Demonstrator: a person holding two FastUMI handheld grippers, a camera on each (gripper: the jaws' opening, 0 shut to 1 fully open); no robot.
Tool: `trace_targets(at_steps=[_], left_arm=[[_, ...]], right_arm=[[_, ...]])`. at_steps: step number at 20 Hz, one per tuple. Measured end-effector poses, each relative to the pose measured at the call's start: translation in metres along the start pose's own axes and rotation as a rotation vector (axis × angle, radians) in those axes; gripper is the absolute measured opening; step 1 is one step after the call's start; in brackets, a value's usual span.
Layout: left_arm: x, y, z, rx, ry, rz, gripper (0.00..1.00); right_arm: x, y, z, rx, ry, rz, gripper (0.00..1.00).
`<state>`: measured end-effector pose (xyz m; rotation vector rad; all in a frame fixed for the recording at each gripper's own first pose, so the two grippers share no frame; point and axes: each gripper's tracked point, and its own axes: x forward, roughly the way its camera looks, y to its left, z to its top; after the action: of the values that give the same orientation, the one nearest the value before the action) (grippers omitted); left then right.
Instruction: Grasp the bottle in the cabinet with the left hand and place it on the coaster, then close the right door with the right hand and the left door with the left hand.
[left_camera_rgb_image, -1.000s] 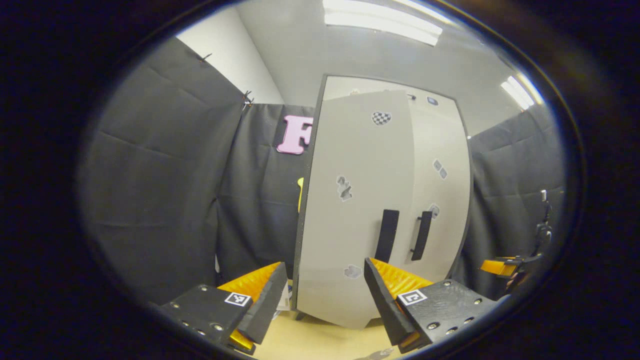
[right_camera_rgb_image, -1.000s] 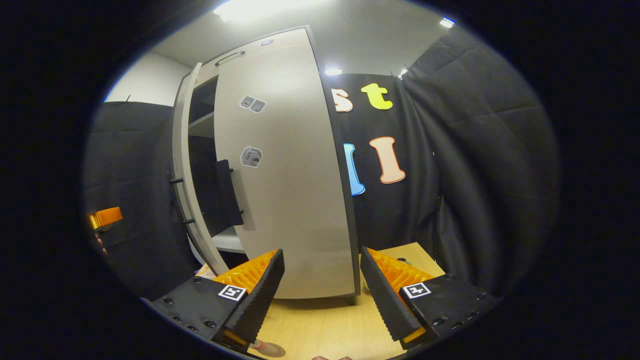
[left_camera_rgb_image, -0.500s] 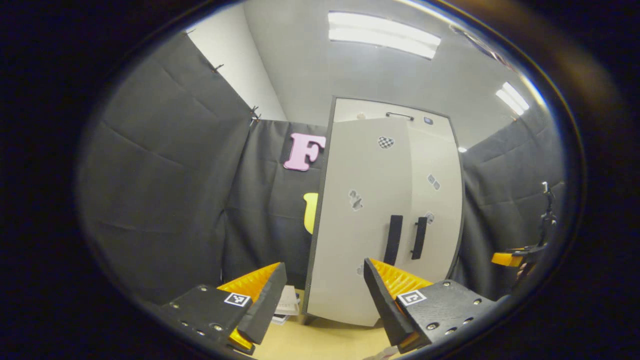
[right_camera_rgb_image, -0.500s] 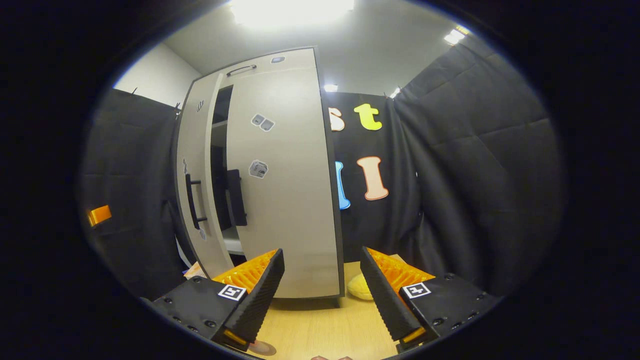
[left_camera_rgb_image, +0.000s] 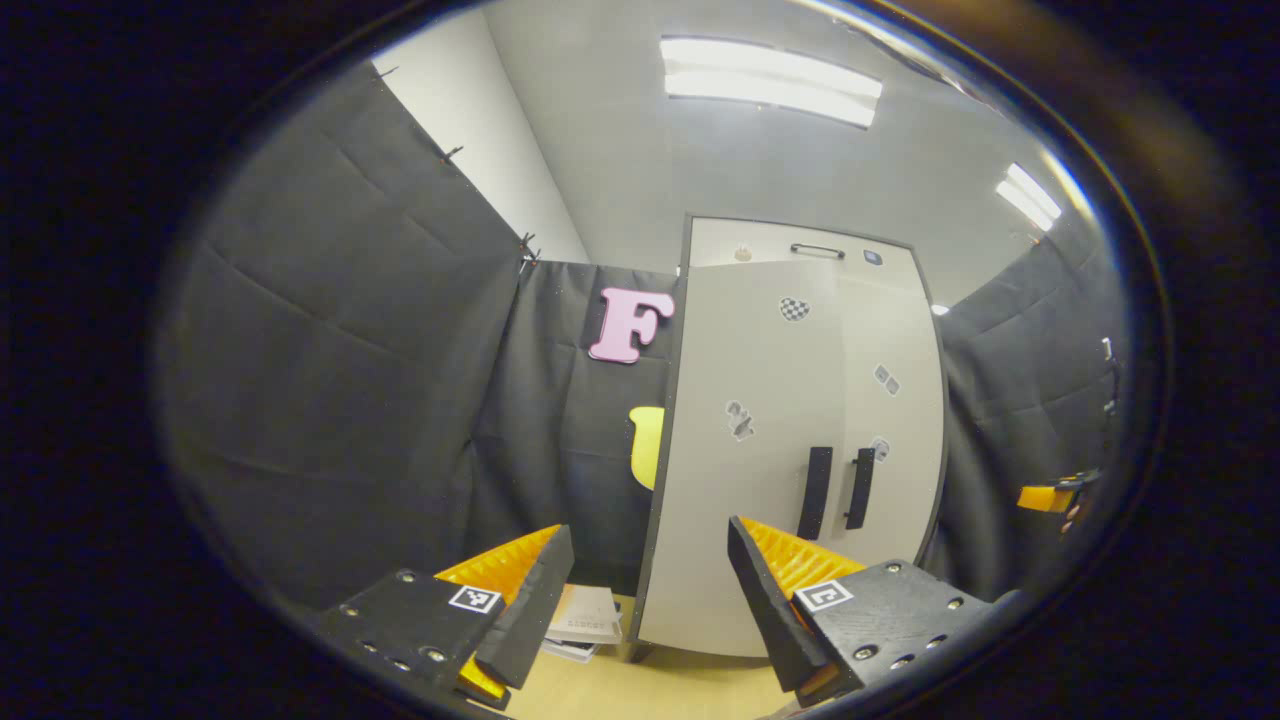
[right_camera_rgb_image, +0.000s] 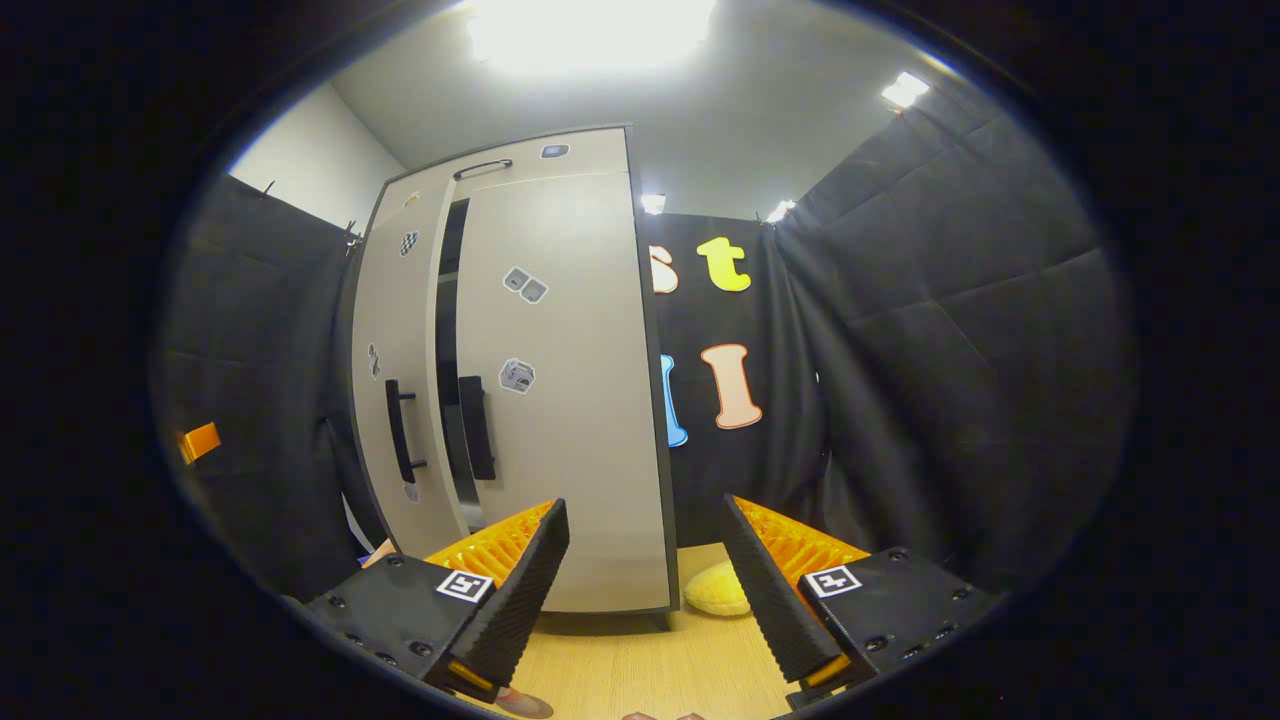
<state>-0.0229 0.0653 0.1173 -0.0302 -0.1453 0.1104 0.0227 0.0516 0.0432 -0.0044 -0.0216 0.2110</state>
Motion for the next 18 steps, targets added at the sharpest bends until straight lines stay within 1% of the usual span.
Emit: trace_targets(at_steps=[2,6,9,12,18], left_arm=[[0.000,0.001,-0.008,-0.037,0.018,-0.007,0.90],[-0.008,0.013,-0.014,-0.076,0.034,0.006,0.90],[-0.016,0.019,-0.004,-0.103,0.019,0.006,0.90],[-0.022,0.020,0.000,-0.082,0.014,0.012,0.90],[-0.018,0.015,0.002,-0.021,0.042,0.025,0.90]], right_arm=[[-0.005,0.000,-0.003,-0.011,0.013,-0.005,0.97],[-0.010,0.000,-0.004,-0.006,0.022,-0.007,0.98],[-0.009,0.006,-0.005,0.005,0.028,0.011,0.98],[-0.006,0.013,-0.006,0.006,0.028,0.027,0.98],[-0.001,0.020,-0.007,0.007,0.034,0.044,0.98]])
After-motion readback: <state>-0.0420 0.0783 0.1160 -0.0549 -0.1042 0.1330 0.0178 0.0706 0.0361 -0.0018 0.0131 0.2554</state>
